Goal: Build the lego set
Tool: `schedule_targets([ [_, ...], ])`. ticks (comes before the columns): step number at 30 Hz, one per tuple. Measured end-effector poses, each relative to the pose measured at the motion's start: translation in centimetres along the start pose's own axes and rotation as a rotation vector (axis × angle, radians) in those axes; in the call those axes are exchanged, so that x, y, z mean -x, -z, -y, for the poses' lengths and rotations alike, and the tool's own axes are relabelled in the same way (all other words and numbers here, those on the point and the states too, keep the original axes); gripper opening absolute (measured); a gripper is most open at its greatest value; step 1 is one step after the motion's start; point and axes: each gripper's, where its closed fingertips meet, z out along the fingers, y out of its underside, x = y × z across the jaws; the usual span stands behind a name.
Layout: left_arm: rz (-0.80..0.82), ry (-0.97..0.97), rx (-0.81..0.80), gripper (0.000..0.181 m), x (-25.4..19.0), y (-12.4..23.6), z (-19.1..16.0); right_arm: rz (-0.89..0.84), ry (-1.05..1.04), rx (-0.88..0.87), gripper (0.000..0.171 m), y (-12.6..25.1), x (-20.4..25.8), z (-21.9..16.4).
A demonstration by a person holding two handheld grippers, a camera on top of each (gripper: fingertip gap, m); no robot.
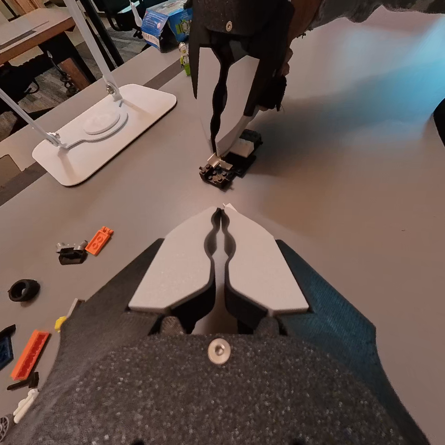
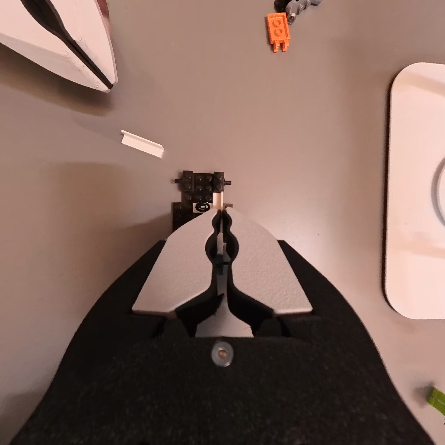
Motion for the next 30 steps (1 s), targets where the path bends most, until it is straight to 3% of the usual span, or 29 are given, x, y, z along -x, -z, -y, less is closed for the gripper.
schedule_targets([
  [17, -0.002, 0.0, -0.004, 0.0, -0.3, 0.1, 0.2, 0.012, -0.073, -0.068, 0.007, 1.4, 0.0, 0.8],
  [26, -0.01, -0.004, 0.0, 0.0, -0.5, -0.1, 0.1, 0.003, -0.119, -0.02, 0.035, 2.5, 1.8, -3.0],
  [30, -0.013, -0.012, 0.014, 0.0, -0.7, -0.3, -0.2, -0.009, -0.112, -0.031, 0.04, 2.0, 2.0, -3.3],
])
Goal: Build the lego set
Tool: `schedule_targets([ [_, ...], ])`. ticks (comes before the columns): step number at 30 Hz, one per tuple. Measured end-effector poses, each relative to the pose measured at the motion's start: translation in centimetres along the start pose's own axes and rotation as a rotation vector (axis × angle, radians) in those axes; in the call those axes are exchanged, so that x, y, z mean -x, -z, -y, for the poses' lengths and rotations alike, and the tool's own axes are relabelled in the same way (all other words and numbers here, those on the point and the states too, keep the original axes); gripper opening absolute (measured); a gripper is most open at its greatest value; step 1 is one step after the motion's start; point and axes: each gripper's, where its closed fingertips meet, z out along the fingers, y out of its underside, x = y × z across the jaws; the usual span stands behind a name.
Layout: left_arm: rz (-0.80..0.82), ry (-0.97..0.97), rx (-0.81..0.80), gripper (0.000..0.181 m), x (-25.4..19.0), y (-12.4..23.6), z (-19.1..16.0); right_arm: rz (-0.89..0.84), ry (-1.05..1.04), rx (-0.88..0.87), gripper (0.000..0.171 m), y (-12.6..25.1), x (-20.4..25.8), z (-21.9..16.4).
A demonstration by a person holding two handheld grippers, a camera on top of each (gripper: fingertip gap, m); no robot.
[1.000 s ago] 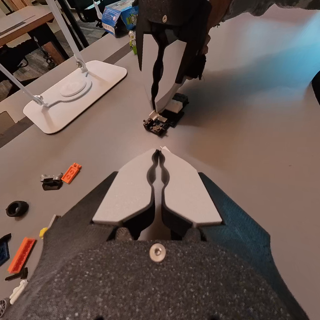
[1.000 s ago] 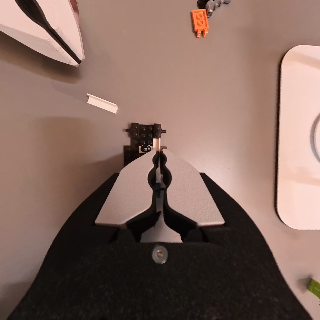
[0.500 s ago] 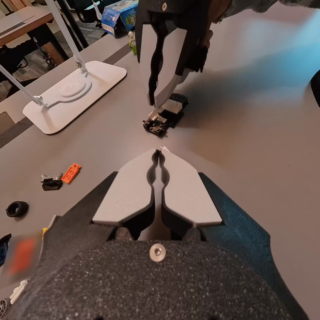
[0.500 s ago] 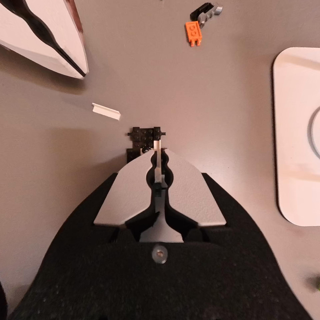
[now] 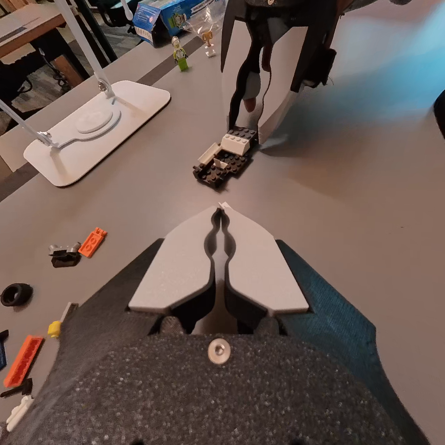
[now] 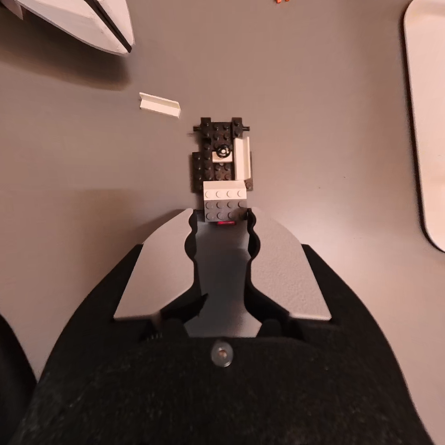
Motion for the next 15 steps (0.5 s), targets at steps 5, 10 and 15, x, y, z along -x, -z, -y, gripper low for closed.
schedule_targets([
  [5, 0.012, 0.019, 0.004, 0.0, 0.5, 0.0, -0.3, -0.006, 0.031, 0.003, 0.04, 0.1, -0.3, 0.5],
  [10, 0.013, 0.027, 0.003, 0.0, 0.7, 0.0, -0.3, -0.007, 0.063, -0.004, 0.04, 0.3, -0.7, 1.6],
  [15, 0.011, 0.016, 0.005, 0.0, 0.6, 0.0, -0.4, 0.063, 0.088, 0.046, 0.04, -0.1, -0.4, 2.1],
])
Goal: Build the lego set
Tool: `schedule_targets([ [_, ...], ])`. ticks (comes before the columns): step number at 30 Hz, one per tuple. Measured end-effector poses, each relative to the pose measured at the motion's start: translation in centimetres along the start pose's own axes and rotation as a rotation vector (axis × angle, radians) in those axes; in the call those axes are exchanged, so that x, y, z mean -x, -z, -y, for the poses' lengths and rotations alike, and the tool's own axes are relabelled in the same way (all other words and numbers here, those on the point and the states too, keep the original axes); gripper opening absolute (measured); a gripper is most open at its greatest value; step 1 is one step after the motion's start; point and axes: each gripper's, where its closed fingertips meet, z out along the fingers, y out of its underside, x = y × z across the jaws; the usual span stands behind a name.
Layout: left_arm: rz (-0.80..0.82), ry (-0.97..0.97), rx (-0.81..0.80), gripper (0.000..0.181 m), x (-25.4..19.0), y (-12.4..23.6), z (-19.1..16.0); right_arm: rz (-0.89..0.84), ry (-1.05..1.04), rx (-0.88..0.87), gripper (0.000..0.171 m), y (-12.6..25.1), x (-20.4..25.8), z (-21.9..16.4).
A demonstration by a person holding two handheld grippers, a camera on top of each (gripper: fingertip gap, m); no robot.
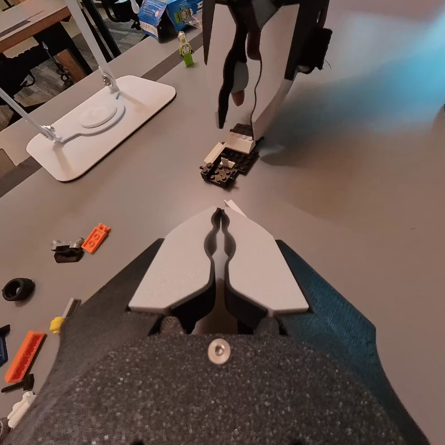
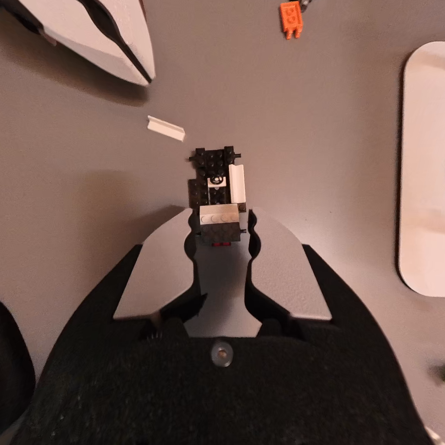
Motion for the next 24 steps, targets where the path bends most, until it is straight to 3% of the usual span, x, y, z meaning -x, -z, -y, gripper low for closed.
schedule_targets([
  [6, 0.001, 0.009, -0.009, 0.0, 0.3, 0.2, 0.1, 0.016, 0.046, 0.087, 0.049, -0.5, 0.1, -1.3],
  [10, 0.001, -0.002, -0.004, 0.0, 0.2, 0.1, -0.1, 0.007, 0.065, 0.098, 0.042, -1.0, 0.2, -1.7],
  [24, 0.003, 0.03, -0.011, 0.0, 0.6, 0.0, 0.0, -0.036, 0.072, -0.023, 0.034, 0.3, 1.8, -1.0],
])
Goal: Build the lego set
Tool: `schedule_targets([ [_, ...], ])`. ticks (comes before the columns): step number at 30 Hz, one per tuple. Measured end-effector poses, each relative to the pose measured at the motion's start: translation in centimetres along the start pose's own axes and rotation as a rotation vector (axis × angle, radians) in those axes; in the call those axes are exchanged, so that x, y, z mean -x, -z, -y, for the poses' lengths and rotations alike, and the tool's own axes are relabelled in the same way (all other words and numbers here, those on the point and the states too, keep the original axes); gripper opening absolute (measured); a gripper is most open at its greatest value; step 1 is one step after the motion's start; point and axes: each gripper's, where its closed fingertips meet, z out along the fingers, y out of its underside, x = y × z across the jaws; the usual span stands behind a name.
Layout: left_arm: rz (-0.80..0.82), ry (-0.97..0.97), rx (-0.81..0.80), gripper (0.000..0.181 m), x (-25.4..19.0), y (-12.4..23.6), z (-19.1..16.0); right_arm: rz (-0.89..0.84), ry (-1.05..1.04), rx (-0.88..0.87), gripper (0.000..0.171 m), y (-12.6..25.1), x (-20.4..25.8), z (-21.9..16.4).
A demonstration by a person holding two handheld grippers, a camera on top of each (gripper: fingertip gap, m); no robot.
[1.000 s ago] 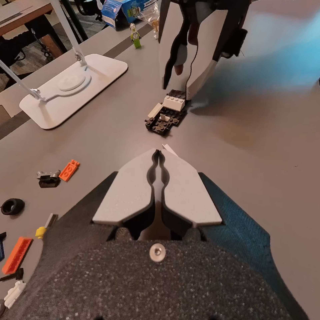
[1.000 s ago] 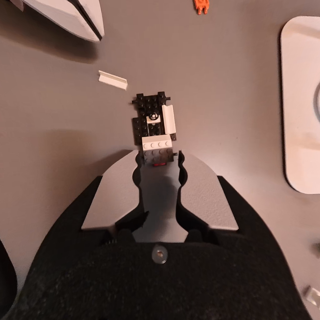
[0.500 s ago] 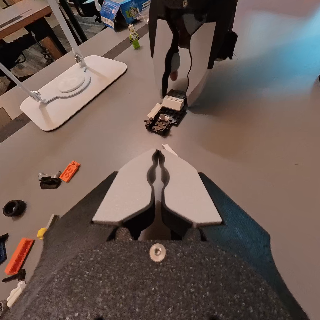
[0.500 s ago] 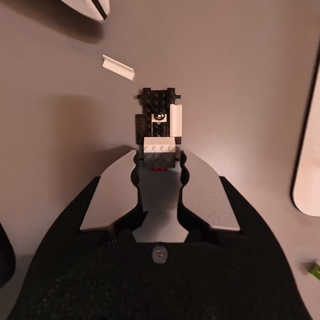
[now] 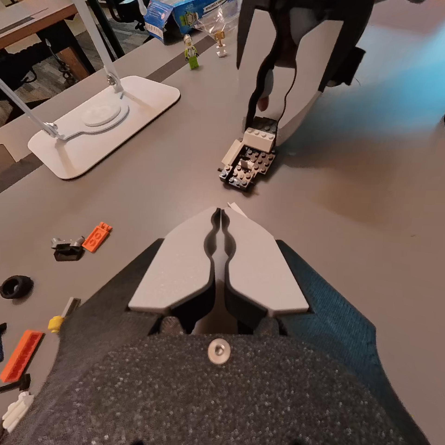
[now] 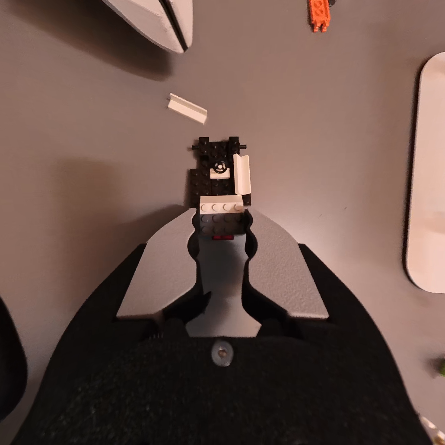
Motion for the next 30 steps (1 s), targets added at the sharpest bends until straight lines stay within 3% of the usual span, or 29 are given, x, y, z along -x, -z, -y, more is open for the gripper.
schedule_targets([
  [10, -0.129, 0.221, -0.103, 0.012, -0.8, 0.4, 2.3, -0.048, -0.03, -0.147, 0.034, 2.2, 1.8, 1.2],
  [16, -0.498, 0.76, -0.142, 0.019, -3.3, 0.4, 4.7, -0.071, 0.013, -0.222, 0.034, 4.9, 3.6, 3.3],
  [19, -0.608, 0.961, -0.161, 0.021, -3.6, 0.4, 5.3, -0.072, 0.025, -0.239, 0.034, 5.7, 4.5, 3.9],
  [24, -0.707, 1.088, -0.168, 0.02, -4.3, 0.7, 5.5, -0.079, 0.031, -0.234, 0.034, 6.0, 5.3, 4.0],
  [30, -0.72, 1.097, -0.168, 0.022, -4.5, 0.8, 5.4, -0.082, 0.035, -0.226, 0.034, 5.8, 5.5, 3.8],
])
